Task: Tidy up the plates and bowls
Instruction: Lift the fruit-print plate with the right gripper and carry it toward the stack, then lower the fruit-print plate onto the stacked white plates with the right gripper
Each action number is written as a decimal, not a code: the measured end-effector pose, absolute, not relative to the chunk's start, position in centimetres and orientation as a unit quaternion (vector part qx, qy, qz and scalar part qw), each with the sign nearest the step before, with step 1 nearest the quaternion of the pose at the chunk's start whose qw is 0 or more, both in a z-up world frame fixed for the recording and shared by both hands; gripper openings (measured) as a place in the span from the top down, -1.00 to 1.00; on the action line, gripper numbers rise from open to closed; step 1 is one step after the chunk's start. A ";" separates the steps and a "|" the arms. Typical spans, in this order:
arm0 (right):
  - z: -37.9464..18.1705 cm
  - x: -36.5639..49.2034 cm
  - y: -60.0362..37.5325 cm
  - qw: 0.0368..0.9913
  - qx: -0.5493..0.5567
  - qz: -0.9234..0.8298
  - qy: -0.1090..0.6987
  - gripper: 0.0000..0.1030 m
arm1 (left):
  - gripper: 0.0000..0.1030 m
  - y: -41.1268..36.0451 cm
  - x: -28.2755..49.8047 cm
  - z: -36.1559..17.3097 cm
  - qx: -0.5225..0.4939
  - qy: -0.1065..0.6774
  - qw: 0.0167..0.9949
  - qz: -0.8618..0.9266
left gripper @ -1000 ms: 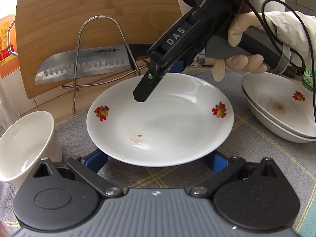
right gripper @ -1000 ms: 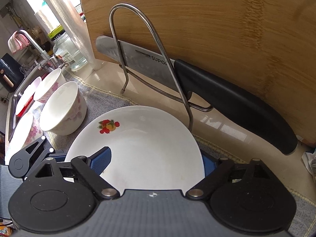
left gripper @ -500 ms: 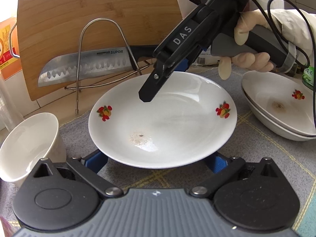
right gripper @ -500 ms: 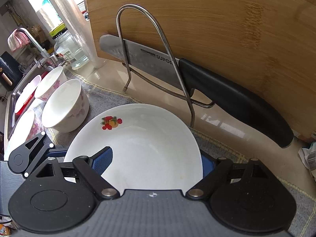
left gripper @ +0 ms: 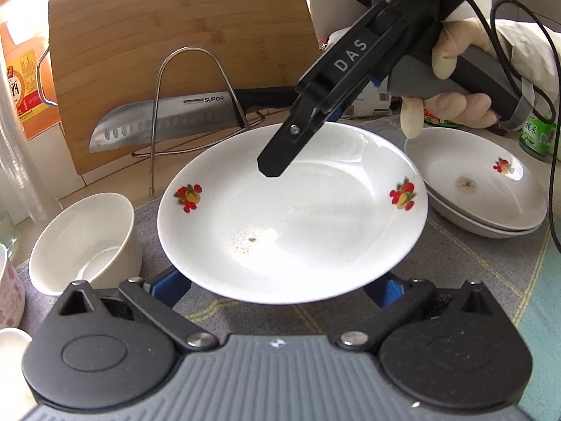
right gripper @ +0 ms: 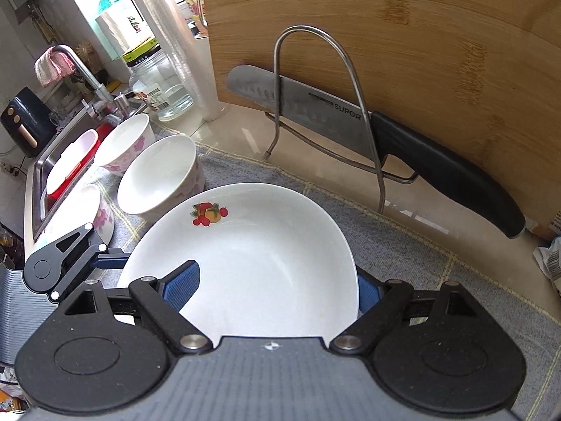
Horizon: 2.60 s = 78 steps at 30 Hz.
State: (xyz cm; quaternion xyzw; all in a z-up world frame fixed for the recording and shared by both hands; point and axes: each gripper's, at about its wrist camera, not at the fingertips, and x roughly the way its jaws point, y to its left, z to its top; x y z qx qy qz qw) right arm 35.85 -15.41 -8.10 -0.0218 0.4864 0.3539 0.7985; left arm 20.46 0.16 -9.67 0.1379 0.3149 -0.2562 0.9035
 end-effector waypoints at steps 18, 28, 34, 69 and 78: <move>-5.5 29.4 -15.7 0.807 -0.006 0.346 0.479 -0.80 | -0.98 0.8 16.0 -7.2 0.180 0.309 0.890 -0.283; -4.4 25.5 -17.7 0.822 0.010 0.314 0.474 -0.80 | -0.98 -0.2 13.7 -6.3 0.196 0.313 0.873 -0.319; -4.3 23.2 -19.9 0.833 0.033 0.284 0.473 -0.80 | -0.98 -1.5 13.4 -6.1 0.210 0.313 0.857 -0.352; -6.0 18.3 -32.5 0.870 0.127 0.087 0.469 -0.80 | -0.98 -12.8 15.5 -7.9 0.254 0.287 0.768 -0.513; -6.7 18.6 -33.2 0.867 0.132 0.076 0.474 -0.80 | -0.98 -13.6 15.9 -8.2 0.259 0.289 0.763 -0.516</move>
